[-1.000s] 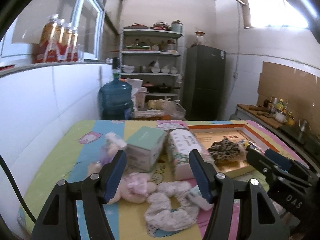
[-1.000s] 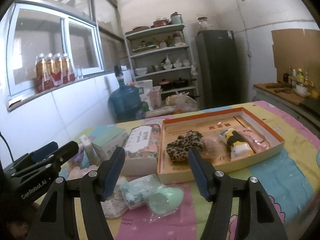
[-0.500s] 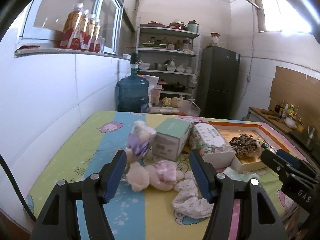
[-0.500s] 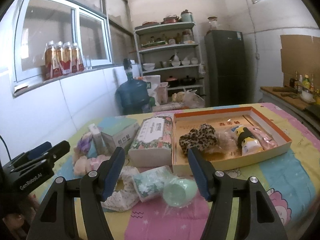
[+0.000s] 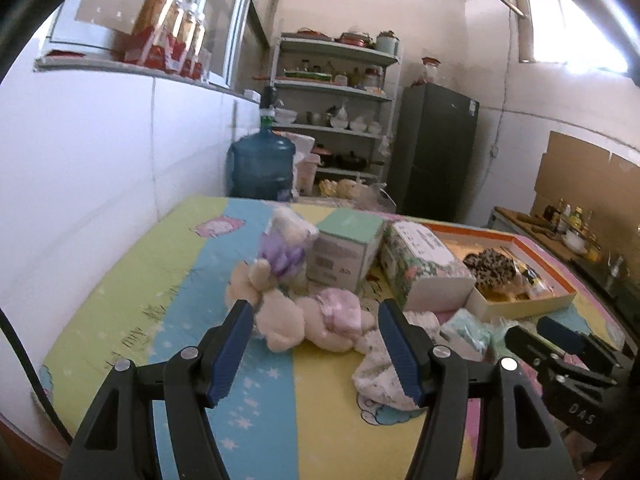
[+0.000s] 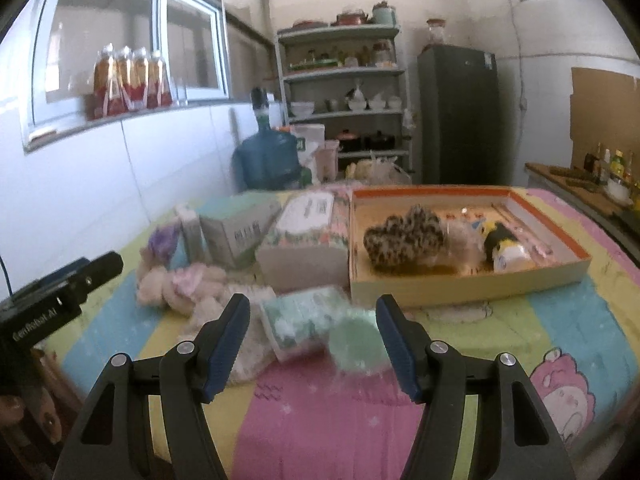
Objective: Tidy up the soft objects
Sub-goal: 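Move both grippers over the pile of soft items beside the tray, then grasp the mint-green bagged egg-shaped item with the right gripper while the left grasps the white floral cloth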
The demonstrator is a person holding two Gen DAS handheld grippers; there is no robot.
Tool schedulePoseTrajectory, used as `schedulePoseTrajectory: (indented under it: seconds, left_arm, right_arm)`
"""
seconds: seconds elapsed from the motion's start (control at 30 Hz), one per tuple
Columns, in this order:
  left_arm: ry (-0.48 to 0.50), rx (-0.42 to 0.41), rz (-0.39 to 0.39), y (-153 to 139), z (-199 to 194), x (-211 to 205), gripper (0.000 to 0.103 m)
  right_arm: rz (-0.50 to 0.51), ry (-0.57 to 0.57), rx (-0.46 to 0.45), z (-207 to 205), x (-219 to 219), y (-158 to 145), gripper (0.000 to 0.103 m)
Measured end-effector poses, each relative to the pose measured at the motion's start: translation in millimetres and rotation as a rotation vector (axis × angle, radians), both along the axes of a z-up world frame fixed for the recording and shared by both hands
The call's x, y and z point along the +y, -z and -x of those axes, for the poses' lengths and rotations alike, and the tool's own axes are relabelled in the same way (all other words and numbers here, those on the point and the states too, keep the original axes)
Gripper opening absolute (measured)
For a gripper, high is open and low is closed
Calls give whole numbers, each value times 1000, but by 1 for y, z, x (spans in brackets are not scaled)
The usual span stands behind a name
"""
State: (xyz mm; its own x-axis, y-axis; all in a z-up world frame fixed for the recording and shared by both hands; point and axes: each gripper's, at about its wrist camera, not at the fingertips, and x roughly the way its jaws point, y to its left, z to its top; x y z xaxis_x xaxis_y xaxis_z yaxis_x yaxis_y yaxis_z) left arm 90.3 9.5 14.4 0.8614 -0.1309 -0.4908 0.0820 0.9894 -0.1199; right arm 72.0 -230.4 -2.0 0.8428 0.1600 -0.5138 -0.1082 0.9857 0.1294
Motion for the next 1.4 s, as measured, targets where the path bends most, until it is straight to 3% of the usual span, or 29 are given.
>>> schedulePoseTrajectory:
  seconds: [0.3, 0.77, 0.87, 1.4]
  left_arm:
    - [50, 37, -2, 15, -7, -18, 65]
    - [98, 114, 8, 35, -22, -32, 65]
    - [118, 138, 17, 40, -25, -36, 65]
    - [165, 233, 32, 61, -48, -54, 62]
  right_arm:
    - [-10, 51, 57, -9, -21, 20, 72]
    - [-91, 36, 152, -38, -41, 41, 71]
    - [-120, 18, 165, -40, -44, 45, 61]
    - [-102, 23, 87, -30, -48, 27, 57]
